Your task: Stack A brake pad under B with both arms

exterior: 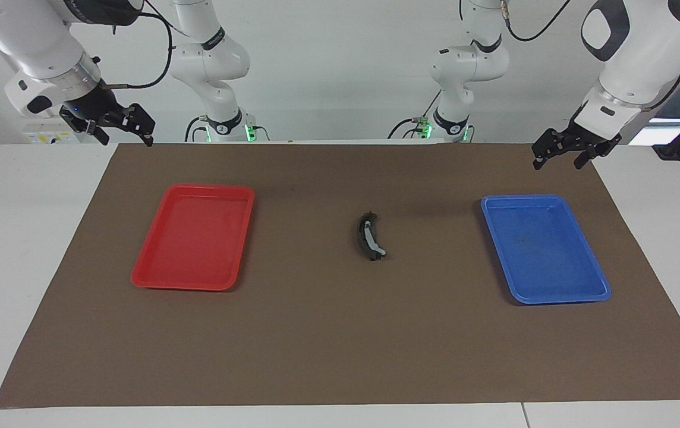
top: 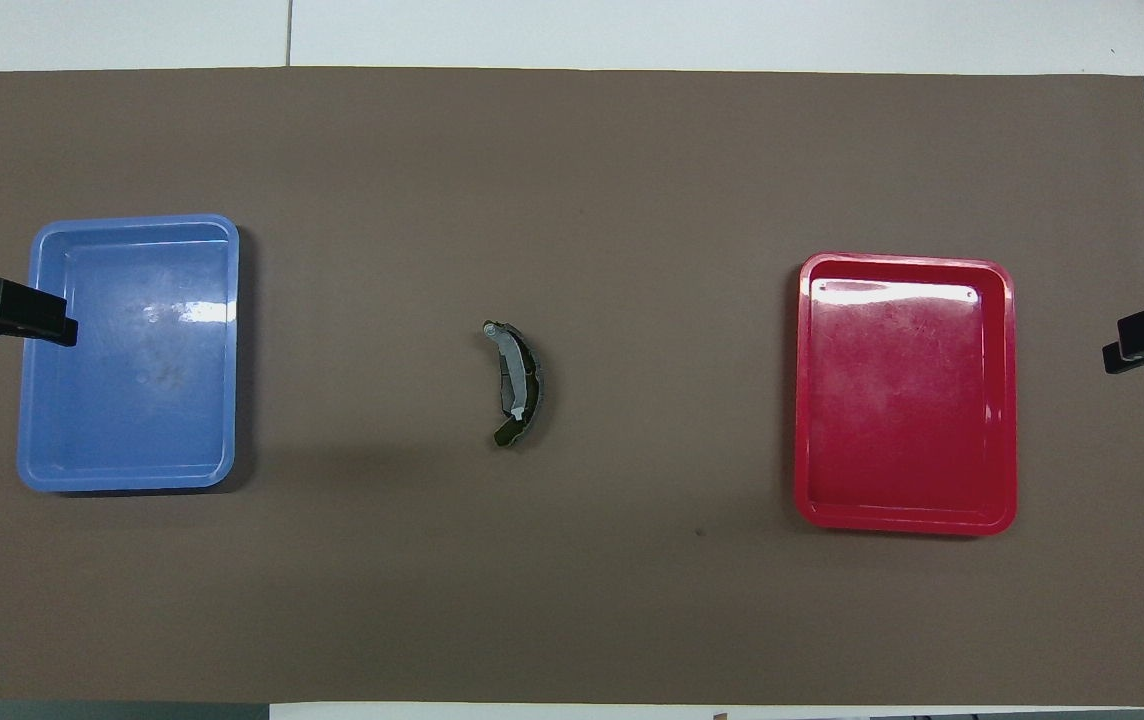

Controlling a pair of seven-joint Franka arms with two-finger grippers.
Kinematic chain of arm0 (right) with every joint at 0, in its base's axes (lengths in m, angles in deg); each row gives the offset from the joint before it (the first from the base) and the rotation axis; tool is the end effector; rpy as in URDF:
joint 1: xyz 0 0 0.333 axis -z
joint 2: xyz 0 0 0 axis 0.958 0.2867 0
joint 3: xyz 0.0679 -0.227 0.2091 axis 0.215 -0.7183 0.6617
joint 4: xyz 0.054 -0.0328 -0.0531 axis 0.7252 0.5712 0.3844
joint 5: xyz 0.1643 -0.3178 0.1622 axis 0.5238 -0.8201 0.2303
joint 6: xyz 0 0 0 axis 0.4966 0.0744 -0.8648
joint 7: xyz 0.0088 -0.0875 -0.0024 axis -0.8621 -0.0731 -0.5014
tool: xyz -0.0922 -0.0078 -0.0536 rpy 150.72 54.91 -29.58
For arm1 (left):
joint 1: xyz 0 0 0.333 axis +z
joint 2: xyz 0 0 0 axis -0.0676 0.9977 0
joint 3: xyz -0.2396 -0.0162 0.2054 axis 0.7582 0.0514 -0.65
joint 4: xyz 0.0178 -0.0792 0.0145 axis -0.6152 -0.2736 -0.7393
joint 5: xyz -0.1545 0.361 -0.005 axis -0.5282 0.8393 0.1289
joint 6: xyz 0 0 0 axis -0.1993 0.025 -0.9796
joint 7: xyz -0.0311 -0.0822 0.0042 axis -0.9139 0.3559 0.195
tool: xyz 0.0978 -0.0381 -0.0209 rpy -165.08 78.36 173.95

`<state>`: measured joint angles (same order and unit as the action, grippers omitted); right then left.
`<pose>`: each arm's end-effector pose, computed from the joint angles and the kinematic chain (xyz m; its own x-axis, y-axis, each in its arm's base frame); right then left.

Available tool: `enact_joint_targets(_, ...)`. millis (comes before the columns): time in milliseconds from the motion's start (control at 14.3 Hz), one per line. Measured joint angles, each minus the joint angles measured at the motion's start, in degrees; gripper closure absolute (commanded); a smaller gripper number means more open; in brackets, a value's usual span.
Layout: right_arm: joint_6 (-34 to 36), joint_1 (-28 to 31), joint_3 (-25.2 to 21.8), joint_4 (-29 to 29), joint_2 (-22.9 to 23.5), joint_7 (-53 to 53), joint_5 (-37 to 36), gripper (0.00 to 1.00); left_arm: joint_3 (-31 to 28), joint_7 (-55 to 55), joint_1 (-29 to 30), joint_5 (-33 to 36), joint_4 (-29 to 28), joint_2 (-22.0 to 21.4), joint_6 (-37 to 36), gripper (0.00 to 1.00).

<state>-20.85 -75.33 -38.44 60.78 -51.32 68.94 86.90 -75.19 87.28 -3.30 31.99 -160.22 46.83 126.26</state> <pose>0.5182 -0.0507 0.6198 0.9837 -0.0882 -0.1566 -0.0930 -0.9954 -0.0233 0.5372 -0.0099 0.5970 0.9962 -0.0583 -0.0647 -0.0573 -0.9982 0.0168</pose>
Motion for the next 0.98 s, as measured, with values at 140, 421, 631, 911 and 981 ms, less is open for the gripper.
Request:
enact_joint_targets(140, -1.1, 0.0, 0.0, 1.2, -0.1, 0.0, 0.0, 0.0, 0.0, 0.0, 0.0, 0.0, 0.0, 0.0, 0.0, 0.0)
enact_joint_targets(421, -1.1, 0.9, -0.6, 1.5, -0.4, -3.0, 0.0, 0.0, 0.0, 0.0, 0.0, 0.0, 0.0, 0.0, 0.0, 0.0)
enact_joint_targets(631, -1.4, 1.0, -0.4, 1.5, -0.6, -3.4, -0.8, 0.0, 0.0, 0.0, 0.0, 0.0, 0.0, 0.0, 0.0, 0.0)
enact_joint_targets(911, -2.9, 0.8, 0.1, 1.5, -0.6, -3.4, -2.2, 0.0, 0.0, 0.0, 0.0, 0.0, 0.0, 0.0, 0.0, 0.0)
enact_joint_targets(981, -3.5, 0.8, 0.1, 1.5, -0.6, -3.4, -2.3, 0.0, 0.0, 0.0, 0.0, 0.0, 0.0, 0.0, 0.0, 0.0)
